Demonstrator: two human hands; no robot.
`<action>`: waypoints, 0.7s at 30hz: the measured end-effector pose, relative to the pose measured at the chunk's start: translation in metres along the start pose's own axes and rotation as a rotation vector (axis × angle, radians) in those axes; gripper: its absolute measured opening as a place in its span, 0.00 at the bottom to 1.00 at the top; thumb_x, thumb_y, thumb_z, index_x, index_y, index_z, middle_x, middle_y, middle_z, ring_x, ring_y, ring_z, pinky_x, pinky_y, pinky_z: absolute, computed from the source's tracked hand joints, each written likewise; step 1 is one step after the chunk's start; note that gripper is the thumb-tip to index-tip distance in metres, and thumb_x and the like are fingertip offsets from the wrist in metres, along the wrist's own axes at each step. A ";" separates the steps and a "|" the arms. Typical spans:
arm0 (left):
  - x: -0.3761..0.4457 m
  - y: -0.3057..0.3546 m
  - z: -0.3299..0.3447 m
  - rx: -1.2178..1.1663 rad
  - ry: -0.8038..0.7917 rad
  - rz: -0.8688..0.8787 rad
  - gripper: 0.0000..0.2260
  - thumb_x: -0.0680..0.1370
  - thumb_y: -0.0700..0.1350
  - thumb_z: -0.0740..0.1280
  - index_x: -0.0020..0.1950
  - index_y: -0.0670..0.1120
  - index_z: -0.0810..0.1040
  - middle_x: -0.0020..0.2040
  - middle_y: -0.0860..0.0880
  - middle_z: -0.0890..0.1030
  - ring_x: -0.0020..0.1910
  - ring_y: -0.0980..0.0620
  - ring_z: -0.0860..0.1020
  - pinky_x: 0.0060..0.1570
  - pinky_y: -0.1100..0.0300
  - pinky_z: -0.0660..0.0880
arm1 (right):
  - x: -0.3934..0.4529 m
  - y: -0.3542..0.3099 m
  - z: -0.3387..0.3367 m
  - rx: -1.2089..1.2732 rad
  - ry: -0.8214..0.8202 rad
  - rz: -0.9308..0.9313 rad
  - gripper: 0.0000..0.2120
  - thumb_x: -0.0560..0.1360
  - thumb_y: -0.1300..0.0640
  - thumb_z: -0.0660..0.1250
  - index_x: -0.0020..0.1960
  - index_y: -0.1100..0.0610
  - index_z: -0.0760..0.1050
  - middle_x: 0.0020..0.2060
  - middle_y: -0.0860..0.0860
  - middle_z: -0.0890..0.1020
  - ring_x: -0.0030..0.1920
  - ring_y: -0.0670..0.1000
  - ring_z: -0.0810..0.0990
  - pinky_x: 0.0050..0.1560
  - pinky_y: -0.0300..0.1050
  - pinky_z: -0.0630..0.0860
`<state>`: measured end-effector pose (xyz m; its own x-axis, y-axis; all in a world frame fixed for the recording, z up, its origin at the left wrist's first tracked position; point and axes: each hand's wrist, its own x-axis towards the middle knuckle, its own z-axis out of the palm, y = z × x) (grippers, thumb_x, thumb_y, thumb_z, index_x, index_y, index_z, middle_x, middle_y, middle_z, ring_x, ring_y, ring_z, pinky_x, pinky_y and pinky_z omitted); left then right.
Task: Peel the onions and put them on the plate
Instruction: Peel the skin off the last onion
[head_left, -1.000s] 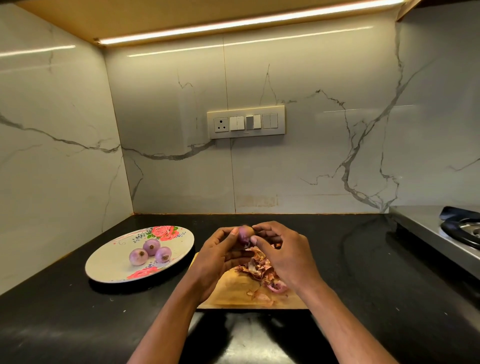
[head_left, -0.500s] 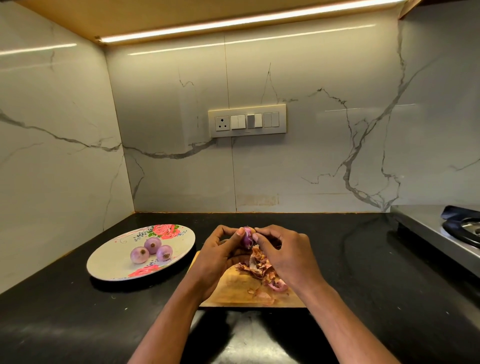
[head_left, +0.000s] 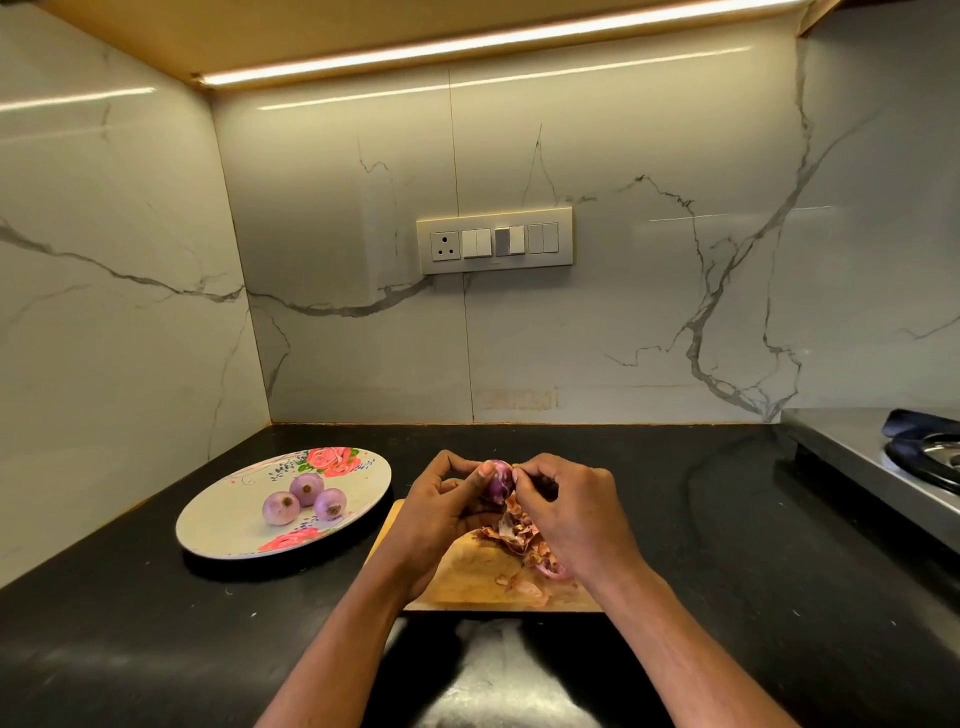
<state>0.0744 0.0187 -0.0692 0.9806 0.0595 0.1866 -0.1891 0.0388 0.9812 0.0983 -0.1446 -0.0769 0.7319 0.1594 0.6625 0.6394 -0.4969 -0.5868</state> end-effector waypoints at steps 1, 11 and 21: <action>0.000 0.000 0.000 -0.006 -0.007 -0.005 0.10 0.79 0.45 0.66 0.57 0.40 0.75 0.49 0.41 0.85 0.49 0.45 0.85 0.51 0.53 0.82 | 0.000 0.001 0.000 0.011 0.009 0.010 0.05 0.79 0.54 0.70 0.51 0.51 0.84 0.38 0.41 0.82 0.40 0.38 0.81 0.41 0.30 0.78; -0.001 0.004 -0.001 -0.162 0.005 -0.036 0.18 0.74 0.48 0.68 0.60 0.41 0.76 0.49 0.42 0.86 0.50 0.45 0.85 0.50 0.53 0.81 | 0.004 0.001 0.002 0.253 0.015 0.113 0.07 0.79 0.50 0.68 0.55 0.46 0.82 0.46 0.39 0.84 0.48 0.40 0.83 0.49 0.41 0.83; -0.002 0.005 0.000 -0.140 -0.022 -0.016 0.11 0.80 0.43 0.65 0.61 0.41 0.76 0.48 0.46 0.86 0.50 0.48 0.85 0.50 0.55 0.81 | 0.004 -0.001 0.003 0.239 0.072 0.107 0.02 0.75 0.51 0.73 0.47 0.48 0.82 0.40 0.41 0.84 0.44 0.39 0.82 0.45 0.36 0.81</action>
<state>0.0715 0.0192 -0.0644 0.9842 0.0362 0.1735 -0.1772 0.1788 0.9678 0.1014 -0.1410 -0.0753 0.7850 0.0512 0.6174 0.6032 -0.2906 -0.7428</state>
